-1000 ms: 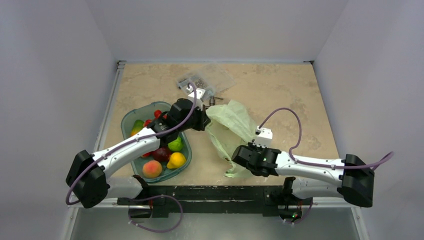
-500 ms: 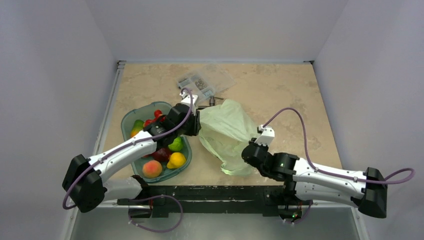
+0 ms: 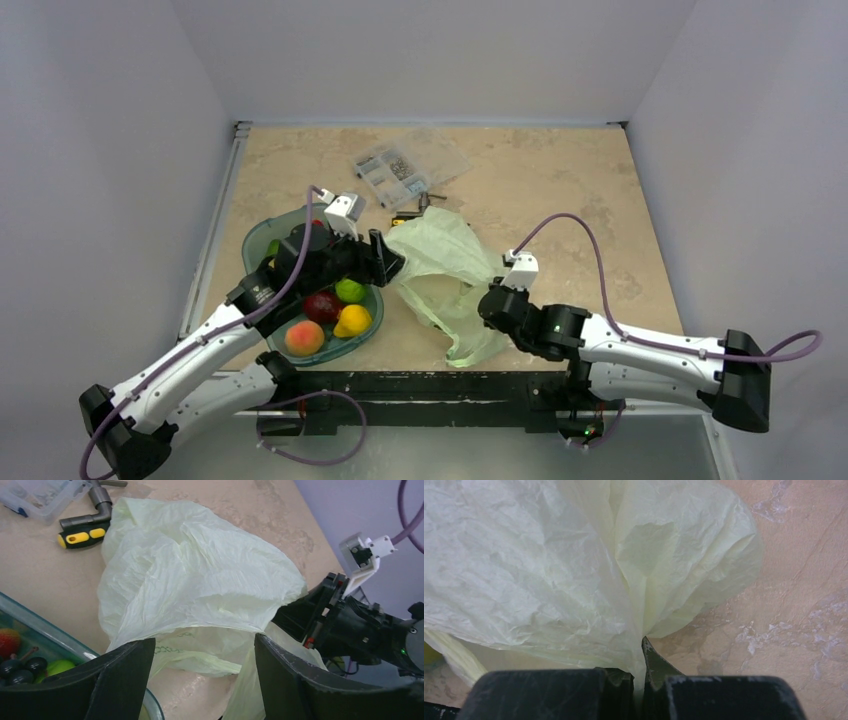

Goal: Take the fake fruits out of the plastic bag

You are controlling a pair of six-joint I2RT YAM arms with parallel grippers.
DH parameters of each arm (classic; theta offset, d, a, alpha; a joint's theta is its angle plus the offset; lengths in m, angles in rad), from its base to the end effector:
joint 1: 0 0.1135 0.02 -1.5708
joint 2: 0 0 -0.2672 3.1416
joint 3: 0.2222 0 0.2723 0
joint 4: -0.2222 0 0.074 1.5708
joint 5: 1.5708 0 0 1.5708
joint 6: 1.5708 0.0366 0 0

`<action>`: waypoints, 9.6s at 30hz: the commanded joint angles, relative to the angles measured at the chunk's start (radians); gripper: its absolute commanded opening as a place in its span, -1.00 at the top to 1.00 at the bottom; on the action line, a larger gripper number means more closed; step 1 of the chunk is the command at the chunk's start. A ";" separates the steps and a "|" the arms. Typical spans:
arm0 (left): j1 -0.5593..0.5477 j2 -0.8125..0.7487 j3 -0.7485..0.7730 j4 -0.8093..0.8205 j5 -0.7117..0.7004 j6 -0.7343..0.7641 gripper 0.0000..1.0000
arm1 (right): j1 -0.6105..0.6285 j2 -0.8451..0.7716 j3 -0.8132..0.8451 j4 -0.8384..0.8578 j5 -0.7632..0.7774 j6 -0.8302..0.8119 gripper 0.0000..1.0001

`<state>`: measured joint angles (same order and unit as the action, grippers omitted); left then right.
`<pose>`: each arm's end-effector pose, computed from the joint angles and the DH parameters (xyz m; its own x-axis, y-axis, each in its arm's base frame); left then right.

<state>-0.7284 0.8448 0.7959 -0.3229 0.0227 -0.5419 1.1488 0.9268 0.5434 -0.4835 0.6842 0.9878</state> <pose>0.1590 -0.1430 0.3201 -0.5836 -0.1703 -0.7939 0.4439 0.7518 -0.4876 0.1008 0.1680 0.2054 -0.6222 0.1936 -0.7585 -0.0363 0.9608 0.2750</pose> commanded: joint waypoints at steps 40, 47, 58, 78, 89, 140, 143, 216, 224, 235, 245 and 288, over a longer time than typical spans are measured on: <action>0.006 0.132 0.084 0.194 0.263 0.025 0.24 | -0.004 -0.026 0.115 -0.292 0.224 0.248 1.00; 0.014 0.119 0.032 0.407 0.092 -0.096 -0.65 | -0.004 -0.108 0.089 -0.286 0.280 0.239 1.00; 0.017 0.077 0.096 0.392 0.249 -0.016 -0.33 | -0.005 -0.067 0.076 -0.101 0.169 0.069 1.00; -0.270 0.277 -0.269 0.867 -0.005 -0.123 0.24 | -0.004 -0.190 -0.009 0.111 -0.018 -0.109 1.00; -0.270 0.684 -0.139 1.169 -0.138 -0.150 0.09 | -0.004 -0.206 -0.051 0.162 -0.099 -0.090 1.00; -0.306 1.295 0.325 0.968 -0.719 -0.431 0.13 | -0.004 -0.241 0.010 0.043 -0.038 -0.089 1.00; -0.304 1.264 0.291 1.091 -0.689 -0.323 0.31 | -0.004 -0.241 0.008 0.042 -0.035 -0.089 1.00; -0.361 1.346 0.352 1.041 -0.407 0.006 -0.46 | -0.004 -0.230 0.019 -0.013 0.010 -0.061 1.00; -0.367 1.335 0.310 1.108 -0.411 0.058 0.28 | -0.005 -0.249 0.008 -0.026 0.015 -0.049 1.00; -0.364 1.066 0.153 1.112 -0.378 0.087 0.90 | -0.004 -0.246 0.001 -0.024 0.024 -0.038 1.00; -0.319 0.773 0.054 0.803 -0.194 0.001 1.00 | -0.004 -0.193 0.005 -0.034 0.089 0.033 1.00; -0.187 -0.053 -0.136 -0.629 -0.936 -0.539 1.00 | -0.182 -0.034 0.138 -0.094 0.120 -0.052 0.85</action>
<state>-0.9169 0.8272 0.6750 -1.0309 -0.8623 -1.0866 0.9691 0.8982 0.6415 -0.6044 0.7929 0.9592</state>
